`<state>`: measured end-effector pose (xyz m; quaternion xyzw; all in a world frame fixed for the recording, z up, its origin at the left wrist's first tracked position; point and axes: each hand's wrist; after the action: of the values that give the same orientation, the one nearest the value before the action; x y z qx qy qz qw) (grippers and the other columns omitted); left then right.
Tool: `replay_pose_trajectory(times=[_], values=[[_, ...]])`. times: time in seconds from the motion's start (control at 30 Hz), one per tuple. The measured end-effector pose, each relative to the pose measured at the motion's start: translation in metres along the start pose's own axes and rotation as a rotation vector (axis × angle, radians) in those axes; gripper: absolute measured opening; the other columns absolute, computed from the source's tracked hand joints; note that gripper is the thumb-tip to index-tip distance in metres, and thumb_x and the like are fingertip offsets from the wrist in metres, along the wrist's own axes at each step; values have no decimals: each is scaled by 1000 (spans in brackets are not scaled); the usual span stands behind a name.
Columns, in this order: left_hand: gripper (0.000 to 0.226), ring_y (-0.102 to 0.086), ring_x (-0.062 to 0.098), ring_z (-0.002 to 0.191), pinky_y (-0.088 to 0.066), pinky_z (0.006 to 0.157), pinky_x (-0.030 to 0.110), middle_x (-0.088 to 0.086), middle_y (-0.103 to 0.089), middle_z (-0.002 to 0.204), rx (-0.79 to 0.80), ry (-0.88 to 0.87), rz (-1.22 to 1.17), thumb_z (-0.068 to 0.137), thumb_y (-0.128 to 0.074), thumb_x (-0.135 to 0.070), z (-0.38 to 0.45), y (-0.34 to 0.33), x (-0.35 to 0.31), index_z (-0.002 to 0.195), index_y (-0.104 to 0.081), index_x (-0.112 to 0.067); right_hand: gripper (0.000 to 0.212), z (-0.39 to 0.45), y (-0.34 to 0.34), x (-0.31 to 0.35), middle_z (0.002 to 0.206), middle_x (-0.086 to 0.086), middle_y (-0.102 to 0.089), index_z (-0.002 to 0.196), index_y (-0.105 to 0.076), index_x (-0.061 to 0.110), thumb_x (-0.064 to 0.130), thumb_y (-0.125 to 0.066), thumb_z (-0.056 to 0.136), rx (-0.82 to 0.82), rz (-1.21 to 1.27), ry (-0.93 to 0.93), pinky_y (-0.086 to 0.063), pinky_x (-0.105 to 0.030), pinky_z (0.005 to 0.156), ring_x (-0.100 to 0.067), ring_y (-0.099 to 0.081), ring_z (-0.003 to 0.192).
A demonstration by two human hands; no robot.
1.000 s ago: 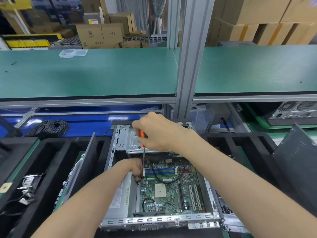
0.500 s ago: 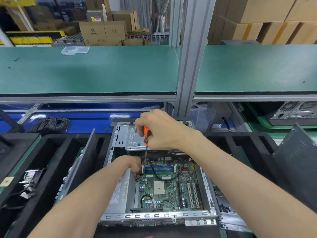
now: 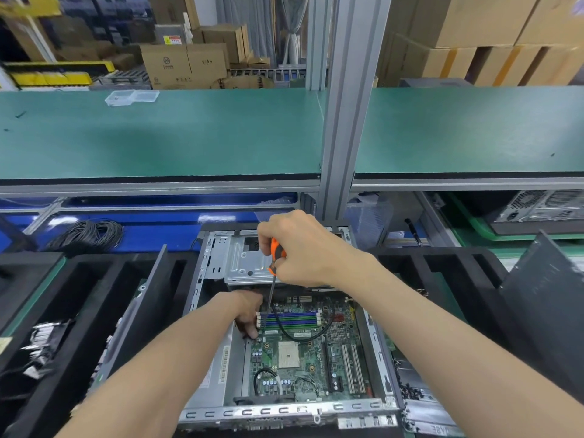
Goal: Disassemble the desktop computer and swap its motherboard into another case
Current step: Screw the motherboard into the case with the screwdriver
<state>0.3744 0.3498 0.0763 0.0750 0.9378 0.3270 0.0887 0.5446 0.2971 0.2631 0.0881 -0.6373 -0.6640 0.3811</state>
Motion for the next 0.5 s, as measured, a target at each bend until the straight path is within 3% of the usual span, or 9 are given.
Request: replay_pose_trajectory(times=[0.13, 0.2, 0.27, 0.37, 0.43, 0.5], values=[[46, -72, 32, 100, -57, 91, 44, 18, -74, 107, 89, -2, -148, 86, -78, -12, 3, -2, 1, 119, -55, 11, 22, -3, 2, -2, 77, 4, -60, 84, -63, 17, 6, -63, 65, -9, -8, -16, -39, -28, 62, -16, -54, 72], [29, -75, 26, 84, -60, 84, 39, 14, -76, 96, 105, -15, -152, 89, -74, -12, 4, -3, 1, 104, -57, 6, 22, -2, 3, -2, 76, 5, -59, 83, -63, 18, 6, -64, 65, -9, -5, -22, -34, -24, 60, -15, -55, 71], [22, -71, 14, 62, -59, 68, 29, 3, -76, 79, 89, -25, -151, 91, -73, -12, 5, -5, 2, 95, -52, -4, 22, -1, 3, -3, 75, 6, -58, 82, -62, 19, 6, -64, 64, -12, -7, -23, -31, -21, 58, -14, -54, 70], [24, -69, 15, 60, -58, 65, 30, 0, -70, 67, 61, -31, -109, 90, -73, -8, 6, -7, -1, 88, -48, -9, 22, 1, 1, -2, 73, 7, -58, 81, -62, 19, 6, -63, 63, -21, -8, -27, -30, -21, 57, -14, -53, 69], [26, -68, 16, 59, -58, 60, 28, 6, -70, 71, 65, -31, -120, 91, -70, -4, 6, -7, -2, 84, -46, -10, 22, 3, 1, -2, 72, 8, -58, 81, -62, 19, 7, -62, 63, -26, -11, -25, -29, -21, 57, -13, -52, 69], [22, -69, 21, 66, -59, 68, 33, 15, -75, 86, 78, -39, -96, 90, -69, -3, 5, -7, -4, 87, -48, -7, 22, 4, 1, -2, 71, 9, -58, 81, -62, 19, 7, -62, 62, -29, -13, -22, -27, -20, 57, -12, -51, 68]])
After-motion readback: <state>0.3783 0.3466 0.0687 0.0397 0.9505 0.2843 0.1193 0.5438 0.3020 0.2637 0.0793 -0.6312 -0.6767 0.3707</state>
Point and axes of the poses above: each hand's wrist, its own z-axis towards the middle knuckle, its own y-axis out of the back of the hand, x = y × z
